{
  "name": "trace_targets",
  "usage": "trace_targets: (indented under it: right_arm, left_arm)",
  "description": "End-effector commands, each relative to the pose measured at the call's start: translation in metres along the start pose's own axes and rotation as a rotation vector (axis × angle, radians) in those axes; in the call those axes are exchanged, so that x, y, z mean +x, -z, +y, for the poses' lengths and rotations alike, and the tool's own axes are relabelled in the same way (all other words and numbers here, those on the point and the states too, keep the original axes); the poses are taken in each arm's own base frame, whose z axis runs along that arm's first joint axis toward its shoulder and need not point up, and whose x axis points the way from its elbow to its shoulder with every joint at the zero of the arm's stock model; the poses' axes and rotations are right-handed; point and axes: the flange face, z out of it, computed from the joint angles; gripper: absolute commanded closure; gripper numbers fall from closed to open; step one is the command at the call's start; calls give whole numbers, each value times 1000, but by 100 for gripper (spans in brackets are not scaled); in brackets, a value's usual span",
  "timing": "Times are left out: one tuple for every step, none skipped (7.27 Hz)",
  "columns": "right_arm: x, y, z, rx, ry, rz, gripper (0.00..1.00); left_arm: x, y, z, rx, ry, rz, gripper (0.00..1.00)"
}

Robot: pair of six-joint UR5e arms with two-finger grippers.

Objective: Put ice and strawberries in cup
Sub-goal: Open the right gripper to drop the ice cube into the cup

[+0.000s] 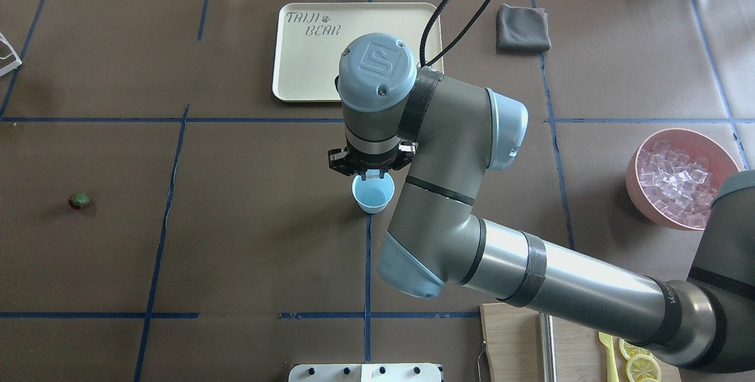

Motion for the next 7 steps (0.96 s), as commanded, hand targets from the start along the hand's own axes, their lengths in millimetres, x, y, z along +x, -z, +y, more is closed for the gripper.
trace_targets:
  right_arm:
    - [-3,-12,8,-9,9,12,100]
    - [-3,-12,8,-7,11,13,95]
    - [-3,-10,7,5,15,10,2]
    - [-4,-10,7,10,16,11,0]
    - [-4,-9,7,11,16,10,0]
    - [-5,-8,7,12,17,7,0]
    - [-6,-5,7,15,19,2,0]
  left_arm:
    - [0,0,0,-1,1,0,0]
    - [0,0,0,0,0,0,0]
    - [0,0,0,0,0,0,0]
    - [0,0,0,0,0,0,0]
    - [0,0,0,-1,1,0,0]
    - [0,0,0,0,0,0,0]
    - [0,0,0,0,0,0,0]
